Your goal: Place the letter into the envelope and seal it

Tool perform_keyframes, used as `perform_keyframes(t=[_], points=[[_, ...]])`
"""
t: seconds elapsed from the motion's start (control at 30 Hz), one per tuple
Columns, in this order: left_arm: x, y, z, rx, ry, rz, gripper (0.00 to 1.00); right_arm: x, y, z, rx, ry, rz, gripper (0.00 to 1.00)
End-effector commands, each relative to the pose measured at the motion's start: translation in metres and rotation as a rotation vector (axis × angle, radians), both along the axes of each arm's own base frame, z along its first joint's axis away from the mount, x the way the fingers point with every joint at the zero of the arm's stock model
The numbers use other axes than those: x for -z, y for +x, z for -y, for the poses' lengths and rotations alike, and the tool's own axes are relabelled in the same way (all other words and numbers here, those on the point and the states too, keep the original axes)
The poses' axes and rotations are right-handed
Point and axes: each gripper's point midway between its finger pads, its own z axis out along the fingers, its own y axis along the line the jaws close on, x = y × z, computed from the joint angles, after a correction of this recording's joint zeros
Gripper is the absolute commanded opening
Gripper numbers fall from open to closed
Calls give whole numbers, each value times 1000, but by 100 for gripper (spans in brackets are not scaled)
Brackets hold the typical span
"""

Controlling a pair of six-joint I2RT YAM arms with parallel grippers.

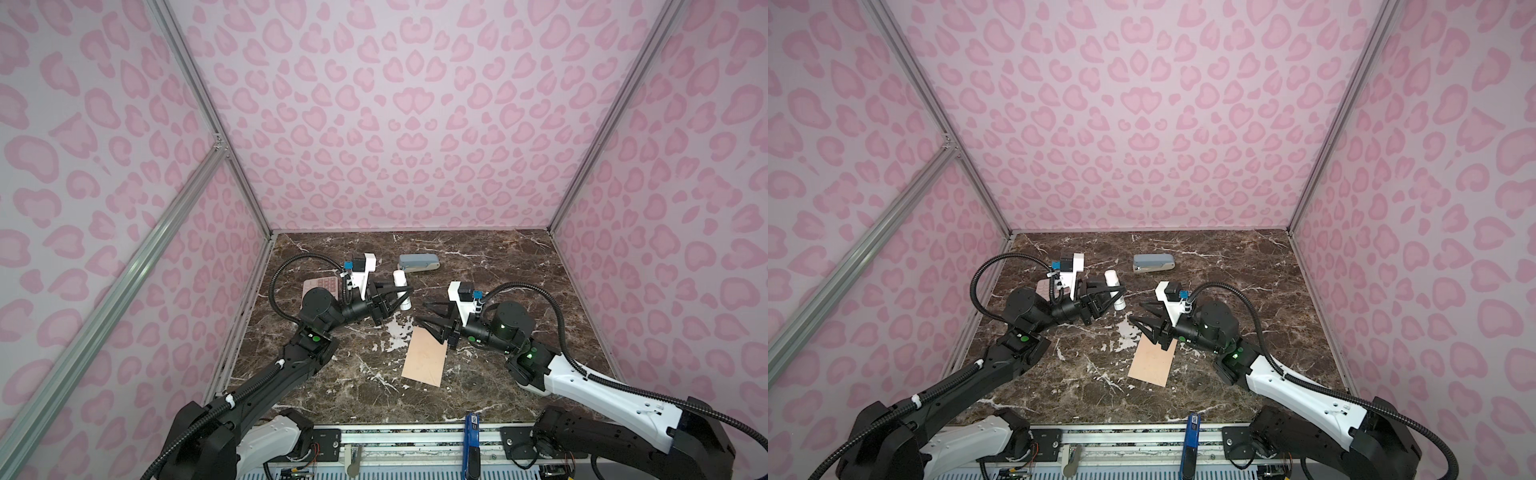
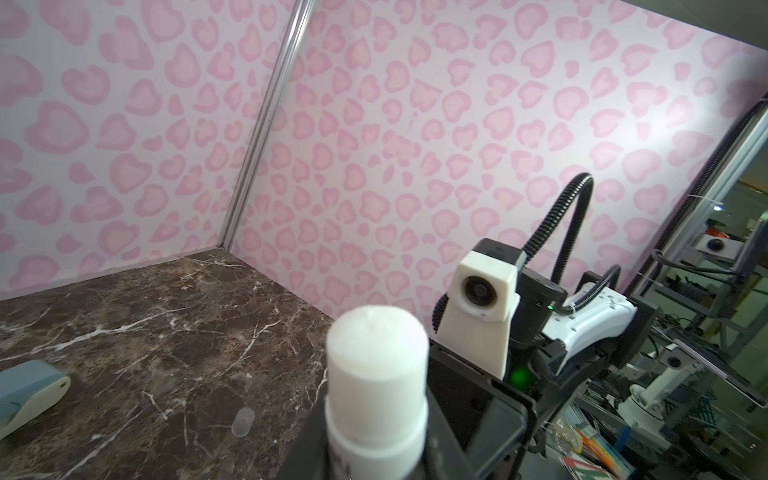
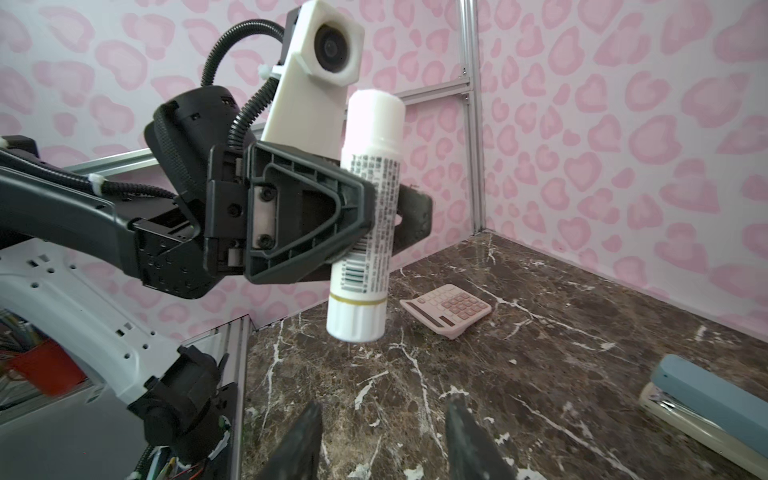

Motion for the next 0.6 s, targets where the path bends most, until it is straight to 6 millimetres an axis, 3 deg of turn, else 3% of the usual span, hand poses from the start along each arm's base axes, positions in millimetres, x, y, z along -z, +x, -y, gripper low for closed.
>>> perform_keyframes(t=[0.0, 0.33, 0.57], points=[[-15, -15, 0, 63, -32, 96, 4, -16, -13, -6, -87, 83, 15, 50], [-12, -12, 2, 57, -31, 83, 4, -30, -10, -19, -146, 131, 18, 47], [-11, -13, 5, 67, -29, 81, 4, -29, -9, -25, -161, 127, 16, 45]])
